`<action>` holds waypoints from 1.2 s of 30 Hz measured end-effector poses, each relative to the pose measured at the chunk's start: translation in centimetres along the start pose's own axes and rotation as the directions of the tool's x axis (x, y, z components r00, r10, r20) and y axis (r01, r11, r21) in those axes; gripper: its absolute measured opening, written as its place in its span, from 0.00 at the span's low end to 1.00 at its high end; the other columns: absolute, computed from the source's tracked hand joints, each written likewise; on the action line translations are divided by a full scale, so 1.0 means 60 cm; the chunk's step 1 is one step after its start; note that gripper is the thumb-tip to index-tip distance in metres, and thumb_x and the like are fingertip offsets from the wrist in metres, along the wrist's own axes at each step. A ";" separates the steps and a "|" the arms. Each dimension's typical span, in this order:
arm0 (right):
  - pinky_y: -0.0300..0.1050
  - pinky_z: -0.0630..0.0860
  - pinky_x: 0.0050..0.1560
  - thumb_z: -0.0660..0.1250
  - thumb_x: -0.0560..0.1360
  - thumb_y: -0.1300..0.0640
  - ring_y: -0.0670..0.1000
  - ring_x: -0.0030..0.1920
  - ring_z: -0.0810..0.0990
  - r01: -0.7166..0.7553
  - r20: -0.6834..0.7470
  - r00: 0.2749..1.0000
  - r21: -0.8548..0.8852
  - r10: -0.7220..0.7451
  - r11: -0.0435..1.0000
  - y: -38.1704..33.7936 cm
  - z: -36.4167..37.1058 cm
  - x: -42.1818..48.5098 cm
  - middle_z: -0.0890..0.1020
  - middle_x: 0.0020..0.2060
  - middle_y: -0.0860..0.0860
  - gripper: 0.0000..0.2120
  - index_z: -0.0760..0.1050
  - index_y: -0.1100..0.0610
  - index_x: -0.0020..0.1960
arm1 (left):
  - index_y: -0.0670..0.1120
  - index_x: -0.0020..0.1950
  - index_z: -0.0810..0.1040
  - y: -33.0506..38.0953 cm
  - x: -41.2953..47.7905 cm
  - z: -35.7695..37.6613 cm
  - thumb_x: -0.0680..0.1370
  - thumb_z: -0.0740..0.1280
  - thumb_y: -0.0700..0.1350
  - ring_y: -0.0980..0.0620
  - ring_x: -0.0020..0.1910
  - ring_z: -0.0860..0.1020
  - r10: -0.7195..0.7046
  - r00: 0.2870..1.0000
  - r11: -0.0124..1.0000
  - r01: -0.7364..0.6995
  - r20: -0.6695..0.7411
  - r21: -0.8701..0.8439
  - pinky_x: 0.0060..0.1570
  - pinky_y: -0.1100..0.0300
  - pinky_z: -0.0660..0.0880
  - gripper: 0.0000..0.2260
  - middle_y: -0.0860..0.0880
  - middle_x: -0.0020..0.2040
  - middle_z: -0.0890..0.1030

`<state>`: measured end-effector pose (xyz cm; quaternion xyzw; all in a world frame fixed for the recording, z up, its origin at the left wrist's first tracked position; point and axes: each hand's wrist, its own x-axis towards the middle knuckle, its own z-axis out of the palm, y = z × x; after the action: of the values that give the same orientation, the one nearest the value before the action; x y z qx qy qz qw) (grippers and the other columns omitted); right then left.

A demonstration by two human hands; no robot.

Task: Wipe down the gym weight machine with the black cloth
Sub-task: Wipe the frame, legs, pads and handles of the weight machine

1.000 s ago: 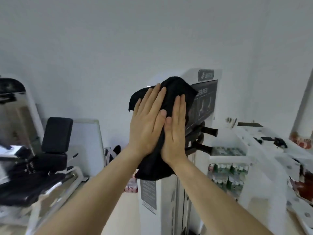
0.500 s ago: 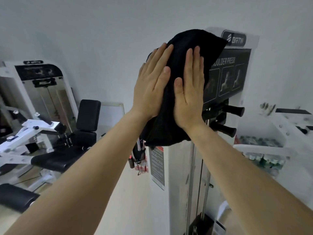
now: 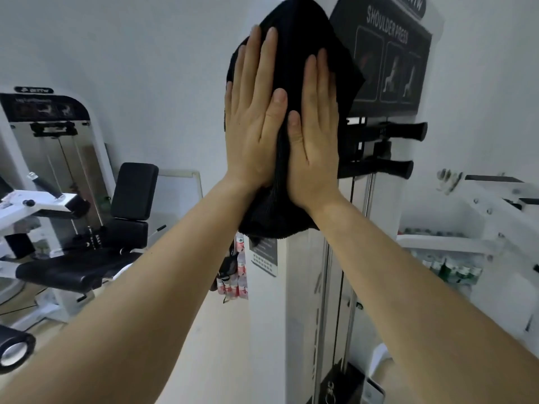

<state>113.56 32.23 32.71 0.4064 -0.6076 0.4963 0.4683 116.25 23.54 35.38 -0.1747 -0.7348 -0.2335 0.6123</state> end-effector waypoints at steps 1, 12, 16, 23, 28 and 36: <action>0.56 0.50 0.80 0.47 0.84 0.51 0.54 0.81 0.52 0.014 -0.003 1.000 0.015 -0.013 1.000 0.003 0.000 -0.014 0.55 0.80 0.57 0.28 0.51 0.63 0.80 | 0.39 0.80 0.55 -0.001 -0.015 0.003 0.83 0.48 0.51 0.43 0.81 0.52 0.004 1.000 1.000 -0.004 -0.007 -0.002 0.76 0.37 0.49 0.28 0.39 0.81 0.55; 0.52 0.57 0.78 0.50 0.85 0.54 0.50 0.78 0.59 0.039 0.021 0.999 0.097 -0.042 0.995 0.050 0.012 -0.240 0.62 0.77 0.54 0.27 0.50 0.62 0.81 | 0.40 0.80 0.53 -0.045 -0.265 0.037 0.83 0.48 0.49 0.44 0.81 0.49 -0.018 1.000 1.000 0.018 -0.017 -0.007 0.78 0.42 0.47 0.27 0.40 0.81 0.52; 0.32 0.59 0.72 0.51 0.85 0.54 0.41 0.74 0.62 -0.028 0.057 0.998 0.112 0.022 0.993 0.069 0.016 -0.347 0.63 0.75 0.49 0.27 0.49 0.57 0.82 | 0.42 0.81 0.53 -0.058 -0.370 0.053 0.83 0.48 0.50 0.46 0.81 0.48 -0.043 0.999 0.999 0.042 -0.012 -0.025 0.78 0.41 0.47 0.27 0.42 0.82 0.51; 0.36 0.55 0.75 0.49 0.85 0.53 0.42 0.79 0.54 -0.090 0.114 0.991 0.138 0.074 0.986 0.099 0.024 -0.532 0.54 0.80 0.47 0.26 0.47 0.54 0.82 | 0.46 0.81 0.51 -0.076 -0.553 0.075 0.84 0.48 0.50 0.47 0.81 0.47 -0.054 0.999 0.998 0.054 0.008 -0.018 0.77 0.38 0.49 0.26 0.44 0.82 0.49; 0.34 0.54 0.75 0.48 0.84 0.50 0.42 0.79 0.53 -0.133 0.155 0.980 0.065 0.121 0.989 0.118 0.026 -0.685 0.53 0.80 0.45 0.27 0.47 0.53 0.82 | 0.51 0.81 0.46 -0.086 -0.709 0.081 0.84 0.48 0.50 0.49 0.81 0.45 -0.100 0.990 0.995 0.101 0.101 -0.003 0.77 0.39 0.48 0.26 0.49 0.82 0.46; 0.39 0.62 0.73 0.58 0.80 0.56 0.53 0.71 0.65 -0.070 -0.029 0.997 -0.124 0.067 0.990 0.086 0.015 -0.657 0.66 0.71 0.60 0.23 0.65 0.67 0.72 | 0.48 0.79 0.57 -0.075 -0.699 0.062 0.83 0.56 0.50 0.51 0.81 0.52 -0.144 0.987 0.979 0.153 0.071 -0.134 0.77 0.52 0.60 0.24 0.50 0.82 0.53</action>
<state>117.54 33.40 -6.82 0.3489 -0.6452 0.4780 0.4832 118.70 23.13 -6.89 -0.1686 -0.7461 -0.3238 0.5569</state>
